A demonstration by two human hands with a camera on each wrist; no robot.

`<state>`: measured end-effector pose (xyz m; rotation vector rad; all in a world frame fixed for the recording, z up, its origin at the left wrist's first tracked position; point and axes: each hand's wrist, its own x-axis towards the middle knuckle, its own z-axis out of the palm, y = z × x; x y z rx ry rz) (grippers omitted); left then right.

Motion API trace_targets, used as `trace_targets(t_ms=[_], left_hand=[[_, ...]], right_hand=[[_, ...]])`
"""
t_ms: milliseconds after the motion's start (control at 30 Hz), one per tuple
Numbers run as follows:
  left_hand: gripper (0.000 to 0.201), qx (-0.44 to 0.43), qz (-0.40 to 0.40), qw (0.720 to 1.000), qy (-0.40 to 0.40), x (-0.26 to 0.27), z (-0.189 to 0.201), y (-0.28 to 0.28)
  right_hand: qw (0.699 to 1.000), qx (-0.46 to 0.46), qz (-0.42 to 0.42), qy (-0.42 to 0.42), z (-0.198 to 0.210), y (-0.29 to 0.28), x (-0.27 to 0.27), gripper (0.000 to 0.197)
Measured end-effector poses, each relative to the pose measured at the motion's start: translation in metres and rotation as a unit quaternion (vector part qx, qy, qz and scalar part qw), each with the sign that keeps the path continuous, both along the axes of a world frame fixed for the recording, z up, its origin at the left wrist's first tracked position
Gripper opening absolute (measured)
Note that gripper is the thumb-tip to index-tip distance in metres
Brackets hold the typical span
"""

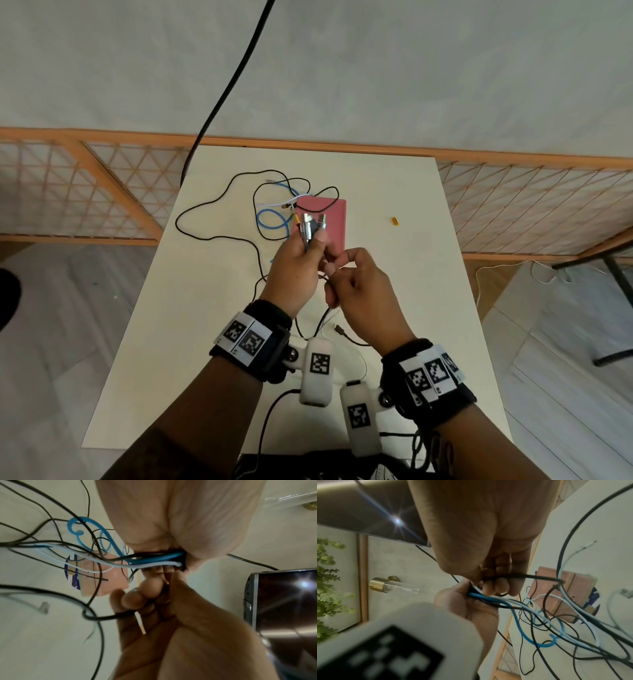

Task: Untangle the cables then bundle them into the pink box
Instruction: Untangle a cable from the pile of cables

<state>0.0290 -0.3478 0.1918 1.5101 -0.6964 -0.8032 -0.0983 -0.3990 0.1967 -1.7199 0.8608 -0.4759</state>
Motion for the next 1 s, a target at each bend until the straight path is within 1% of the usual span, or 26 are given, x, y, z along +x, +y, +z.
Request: trace_targets(t_ms=[33, 67, 133, 167, 200, 233, 267, 300, 333, 367, 400, 433, 467, 500, 533, 567, 600, 633, 667, 700, 733, 767, 800, 833, 900, 1000], left_hand=[[0.037, -0.015, 0.017, 1.0, 0.005, 0.0, 0.001, 0.0], [0.034, -0.042, 0.036, 0.998, 0.043, 0.0, 0.004, -0.001], [0.032, -0.118, 0.058, 0.975, 0.178, 0.002, 0.014, -0.002], [0.032, -0.145, 0.059, 0.961, 0.227, 0.008, 0.018, 0.0], [0.033, -0.154, 0.062, 0.955, 0.247, 0.015, 0.02, 0.001], [0.032, -0.149, 0.059, 0.956, 0.247, 0.024, 0.02, 0.003], [0.032, -0.127, 0.045, 0.967, 0.214, 0.033, 0.018, 0.006], [0.031, -0.093, 0.018, 0.985, 0.145, 0.039, 0.015, 0.01], [0.031, -0.056, -0.019, 0.997, 0.058, 0.039, 0.016, 0.014], [0.03, -0.026, -0.067, 0.997, -0.021, 0.036, 0.017, 0.018], [0.027, -0.012, -0.121, 0.99, -0.073, 0.03, 0.02, 0.021], [0.024, -0.006, -0.168, 0.981, -0.1, 0.022, 0.02, 0.022], [0.025, -0.004, -0.19, 0.975, -0.117, 0.015, 0.021, 0.021], [0.028, 0.002, -0.177, 0.975, -0.138, 0.012, 0.021, 0.02], [0.032, 0.007, -0.142, 0.977, -0.157, 0.01, 0.021, 0.018], [0.033, 0.011, -0.085, 0.984, -0.154, 0.01, 0.019, 0.015], [0.034, 0.014, -0.008, 0.993, -0.12, 0.011, 0.017, 0.011], [0.032, 0.007, 0.074, 0.996, -0.055, 0.015, 0.014, 0.008], [0.031, -0.005, 0.138, 0.99, 0.015, 0.02, 0.012, 0.004], [0.031, -0.015, 0.164, 0.985, 0.051, 0.025, 0.011, 0.003], [0.032, -0.006, 0.15, 0.988, 0.03, 0.027, 0.01, 0.003], [0.035, 0.018, 0.11, 0.994, -0.015, 0.026, 0.009, 0.003], [0.04, 0.049, 0.072, 0.995, -0.055, 0.022, 0.009, 0.004], [0.049, 0.072, 0.058, 0.993, -0.075, 0.016, 0.008, 0.005], [0.061, 0.069, 0.066, 0.992, -0.084, 0.003, 0.005, 0.008], [0.059, 0.046, 0.1, 0.99, -0.091, -0.008, -0.001, 0.008]], right_hand=[[1.0, 0.009, 0.01, 0.001, 0.0, 0.0, -0.002, 0.015], [0.999, 0.02, 0.027, 0.003, 0.0, 0.0, -0.005, 0.024], [0.995, 0.054, 0.079, 0.01, -0.004, -0.001, -0.013, 0.04], [0.992, 0.079, 0.102, 0.008, -0.006, -0.002, -0.018, 0.044], [0.988, 0.106, 0.114, -0.004, -0.007, -0.003, -0.023, 0.045], [0.983, 0.139, 0.114, -0.029, -0.006, -0.005, -0.028, 0.043], [0.975, 0.185, 0.1, -0.068, -0.005, -0.008, -0.032, 0.039], [0.961, 0.24, 0.082, -0.114, -0.001, -0.01, -0.034, 0.035], [0.941, 0.291, 0.068, -0.157, 0.004, -0.012, -0.034, 0.031], [0.925, 0.324, 0.06, -0.188, 0.008, -0.012, -0.031, 0.028], [0.919, 0.333, 0.055, -0.204, 0.011, -0.011, -0.027, 0.027], [0.921, 0.324, 0.052, -0.21, 0.013, -0.009, -0.022, 0.027], [0.927, 0.309, 0.048, -0.208, 0.013, -0.007, -0.017, 0.028], [0.934, 0.295, 0.042, -0.199, 0.013, -0.005, -0.014, 0.029], [0.94, 0.285, 0.039, -0.185, 0.013, -0.004, -0.012, 0.029], [0.945, 0.277, 0.042, -0.169, 0.012, -0.004, -0.012, 0.028], [0.95, 0.27, 0.051, -0.149, 0.012, -0.005, -0.013, 0.028], [0.955, 0.261, 0.064, -0.129, 0.011, -0.007, -0.016, 0.029], [0.96, 0.246, 0.075, -0.11, 0.01, -0.007, -0.018, 0.03], [0.967, 0.223, 0.079, -0.093, 0.01, -0.007, -0.018, 0.029], [0.974, 0.199, 0.075, -0.081, 0.01, -0.007, -0.019, 0.029], [0.979, 0.177, 0.062, -0.075, 0.011, -0.006, -0.018, 0.029], [0.983, 0.161, 0.044, -0.074, 0.012, -0.006, -0.016, 0.03], [0.986, 0.15, 0.03, -0.072, 0.013, -0.006, -0.014, 0.031], [0.992, 0.112, 0.011, -0.06, 0.013, -0.007, -0.01, 0.03], [0.998, 0.052, -0.005, -0.029, 0.009, -0.008, -0.009, 0.031]])
